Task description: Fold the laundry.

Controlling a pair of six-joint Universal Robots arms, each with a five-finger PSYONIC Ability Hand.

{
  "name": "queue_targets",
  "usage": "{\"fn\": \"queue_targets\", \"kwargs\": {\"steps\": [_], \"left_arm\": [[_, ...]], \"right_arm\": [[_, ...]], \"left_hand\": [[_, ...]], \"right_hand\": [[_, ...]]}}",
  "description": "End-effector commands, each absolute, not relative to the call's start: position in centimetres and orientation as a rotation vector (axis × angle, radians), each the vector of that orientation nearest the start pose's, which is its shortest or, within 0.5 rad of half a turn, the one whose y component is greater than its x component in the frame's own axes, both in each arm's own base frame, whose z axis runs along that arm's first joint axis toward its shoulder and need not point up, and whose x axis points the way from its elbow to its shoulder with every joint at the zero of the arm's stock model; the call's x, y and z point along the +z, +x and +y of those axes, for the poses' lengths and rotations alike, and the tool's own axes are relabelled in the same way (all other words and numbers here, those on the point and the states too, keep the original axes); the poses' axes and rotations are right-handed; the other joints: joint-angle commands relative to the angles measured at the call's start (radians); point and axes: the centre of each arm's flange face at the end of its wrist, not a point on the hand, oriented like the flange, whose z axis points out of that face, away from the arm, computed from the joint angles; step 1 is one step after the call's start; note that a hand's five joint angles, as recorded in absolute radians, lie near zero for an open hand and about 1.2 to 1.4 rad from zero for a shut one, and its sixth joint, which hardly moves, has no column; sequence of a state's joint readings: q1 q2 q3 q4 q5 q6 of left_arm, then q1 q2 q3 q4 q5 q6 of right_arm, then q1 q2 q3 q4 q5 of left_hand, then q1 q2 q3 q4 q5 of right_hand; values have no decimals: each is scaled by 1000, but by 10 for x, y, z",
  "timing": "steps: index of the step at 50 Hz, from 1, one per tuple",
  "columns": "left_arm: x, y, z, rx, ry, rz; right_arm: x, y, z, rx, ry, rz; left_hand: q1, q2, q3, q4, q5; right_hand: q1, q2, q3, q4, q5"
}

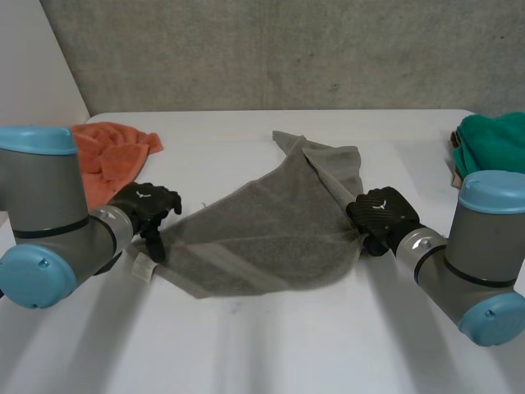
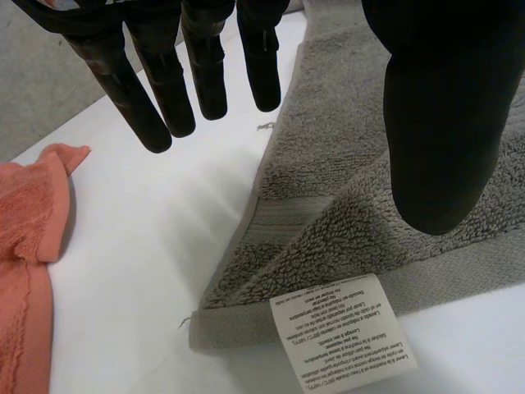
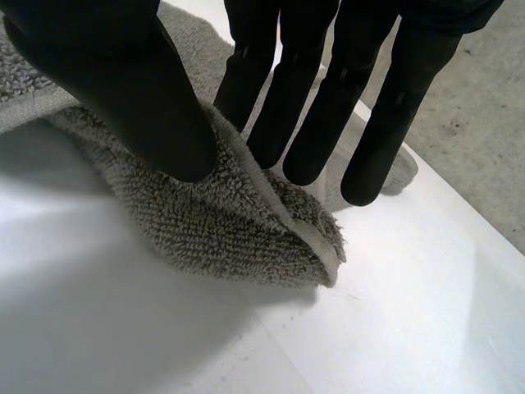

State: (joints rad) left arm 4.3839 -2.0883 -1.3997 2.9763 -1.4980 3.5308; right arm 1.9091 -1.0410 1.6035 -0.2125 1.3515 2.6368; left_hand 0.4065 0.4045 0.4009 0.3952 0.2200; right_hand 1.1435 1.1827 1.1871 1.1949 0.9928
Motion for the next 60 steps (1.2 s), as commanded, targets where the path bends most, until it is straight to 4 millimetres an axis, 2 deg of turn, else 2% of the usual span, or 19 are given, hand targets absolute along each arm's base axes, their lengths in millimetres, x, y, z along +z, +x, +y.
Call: {"fn": "queue_targets", "kwargs": {"steps": [1, 14, 16, 18, 19, 26, 30, 36, 37, 41, 45, 47, 48, 49, 51, 52, 55, 56, 60], "left_arm": [[172, -245, -295, -1567, 976, 2525], [146, -257, -293, -1519, 1065, 2514], [143, -259, -293, -1519, 1074, 2511], [138, -261, -295, -1513, 1084, 2510], [136, -262, -296, -1507, 1086, 2513], [128, -265, -301, -1447, 1101, 2524], [147, -265, -311, -1512, 1042, 2476], [200, -276, -326, -1790, 933, 2352], [213, -282, -328, -1861, 913, 2321], [241, -297, -328, -2012, 892, 2243], [261, -306, -327, -2100, 866, 2188], [269, -307, -327, -2129, 845, 2168], [275, -307, -327, -2144, 833, 2156], [279, -307, -327, -2157, 826, 2146], [286, -305, -326, -2176, 816, 2131], [294, -304, -324, -2200, 809, 2113], [314, -300, -317, -2257, 805, 2073], [318, -299, -316, -2270, 807, 2064], [340, -294, -303, -2335, 833, 2023]], "right_arm": [[136, 264, -285, -1751, -1193, 2187], [144, 277, -250, -1669, -1252, 2150], [145, 278, -248, -1667, -1253, 2147], [146, 279, -245, -1662, -1250, 2142], [147, 279, -245, -1663, -1248, 2142], [154, 278, -238, -1641, -1237, 2146], [153, 278, -224, -1557, -1267, 2160], [157, 303, -158, -1360, -1379, 2043], [159, 312, -140, -1324, -1362, 2001], [166, 338, -97, -1224, -1222, 1908], [164, 360, -79, -1128, -1056, 1898], [166, 366, -82, -1117, -972, 1922], [170, 367, -89, -1132, -910, 1949], [173, 365, -94, -1149, -884, 1965], [183, 359, -108, -1197, -843, 1994], [196, 352, -123, -1257, -814, 2007], [214, 339, -148, -1352, -792, 2014], [224, 330, -166, -1420, -792, 2023], [244, 308, -209, -1571, -864, 2028]], "left_hand": [[86, 88, 91, 97, 98], [235, 237, 241, 247, 247], [317, 319, 323, 329, 329], [624, 626, 630, 635, 636], [696, 698, 701, 707, 708], [989, 991, 995, 1001, 1001], [990, 992, 995, 1001, 1002], [990, 992, 995, 1001, 1002], [990, 992, 995, 1001, 1002], [990, 992, 995, 1001, 1002], [990, 992, 995, 1001, 1002], [990, 992, 995, 1001, 1002], [990, 992, 995, 1001, 1002], [990, 992, 995, 1001, 1002], [990, 992, 995, 1001, 1002], [990, 992, 995, 1001, 1002], [990, 992, 995, 1001, 1002], [990, 992, 995, 1001, 1002], [990, 992, 995, 1001, 1002]], "right_hand": [[253, 214, 209, 201, 229], [253, 214, 209, 201, 229], [253, 214, 209, 201, 229], [253, 214, 209, 201, 229], [253, 214, 209, 201, 229], [253, 214, 209, 201, 229], [253, 214, 209, 201, 229], [253, 214, 209, 201, 229], [253, 214, 209, 201, 229], [253, 214, 209, 201, 229], [94, 55, 51, 43, 70], [-145, -184, -189, -197, -169], [-481, -520, -525, -533, -505], [-644, -684, -688, -696, -668], [-862, -901, -906, -914, -886], [-969, -1008, -1013, -1020, -993], [-969, -1008, -1013, -1020, -993], [-969, -1008, -1013, -1020, -993], [-969, -1008, -1013, -1020, -993]]}}
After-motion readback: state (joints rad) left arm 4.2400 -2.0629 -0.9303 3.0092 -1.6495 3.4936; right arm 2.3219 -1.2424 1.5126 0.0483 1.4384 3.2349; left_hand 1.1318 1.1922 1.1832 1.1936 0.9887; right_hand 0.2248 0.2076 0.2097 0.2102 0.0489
